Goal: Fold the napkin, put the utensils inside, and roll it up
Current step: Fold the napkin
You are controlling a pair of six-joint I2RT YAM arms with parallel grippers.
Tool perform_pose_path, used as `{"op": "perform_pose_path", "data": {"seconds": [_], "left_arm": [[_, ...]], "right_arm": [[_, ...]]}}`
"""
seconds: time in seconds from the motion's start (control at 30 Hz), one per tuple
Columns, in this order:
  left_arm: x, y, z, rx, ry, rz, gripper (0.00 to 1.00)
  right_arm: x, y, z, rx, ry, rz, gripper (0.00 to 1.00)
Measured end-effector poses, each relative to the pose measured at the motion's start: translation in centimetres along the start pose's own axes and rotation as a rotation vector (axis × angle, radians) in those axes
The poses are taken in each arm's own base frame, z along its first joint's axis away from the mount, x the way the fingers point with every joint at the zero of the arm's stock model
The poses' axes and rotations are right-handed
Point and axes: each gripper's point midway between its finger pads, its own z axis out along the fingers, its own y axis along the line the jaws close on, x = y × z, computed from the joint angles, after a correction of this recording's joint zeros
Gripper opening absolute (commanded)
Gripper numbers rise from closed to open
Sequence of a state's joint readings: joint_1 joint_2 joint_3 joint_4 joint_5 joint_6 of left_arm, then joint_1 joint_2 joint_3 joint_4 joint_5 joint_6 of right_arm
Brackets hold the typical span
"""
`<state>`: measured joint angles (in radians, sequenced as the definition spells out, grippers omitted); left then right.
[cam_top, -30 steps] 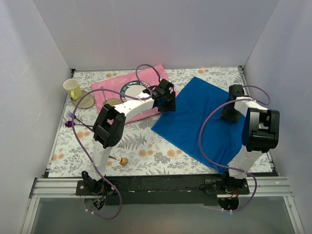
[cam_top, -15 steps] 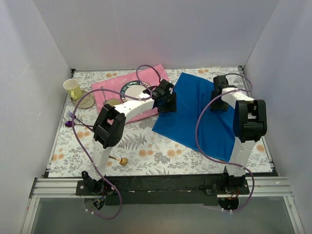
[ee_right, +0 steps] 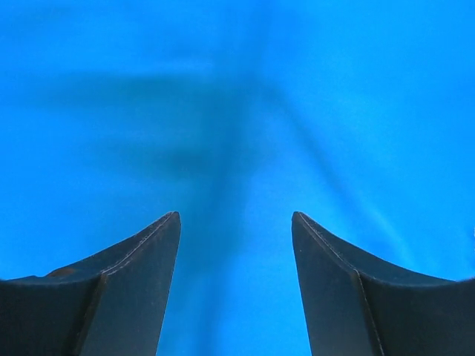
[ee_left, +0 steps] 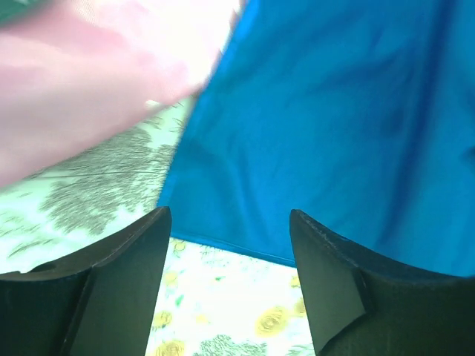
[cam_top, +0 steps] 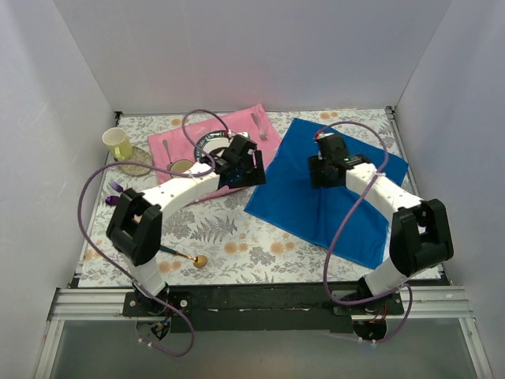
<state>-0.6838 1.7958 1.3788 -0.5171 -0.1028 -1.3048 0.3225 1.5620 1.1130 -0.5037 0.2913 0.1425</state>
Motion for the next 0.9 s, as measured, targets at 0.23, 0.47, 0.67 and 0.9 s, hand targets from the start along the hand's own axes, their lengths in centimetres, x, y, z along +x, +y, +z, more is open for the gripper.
{"op": "perform_pose_path", "data": {"seconds": [0.23,0.47,0.67,0.9], "left_arm": [[-8.3,3.3,-8.8,-0.042,-0.306,-0.235,0.79],[-10.4,8.6,-12.4,-0.176,-0.427,-0.348,0.81],[-9.1,12.0,-12.1,-0.271,-0.407,-0.373,0.8],[-8.6,12.8,-12.2,-0.285,-0.401,-0.378,0.8]], "right_arm": [[-1.4,13.7,-1.6,-0.268,-0.074,-0.209,0.52],[1.5,24.6,-0.2,-0.332,-0.032,-0.402,0.37],[3.5,28.2,-0.5,-0.363,-0.023,-0.48,0.54],[3.7,28.6,-0.1,-0.384,-0.015,-0.472,0.56]]}}
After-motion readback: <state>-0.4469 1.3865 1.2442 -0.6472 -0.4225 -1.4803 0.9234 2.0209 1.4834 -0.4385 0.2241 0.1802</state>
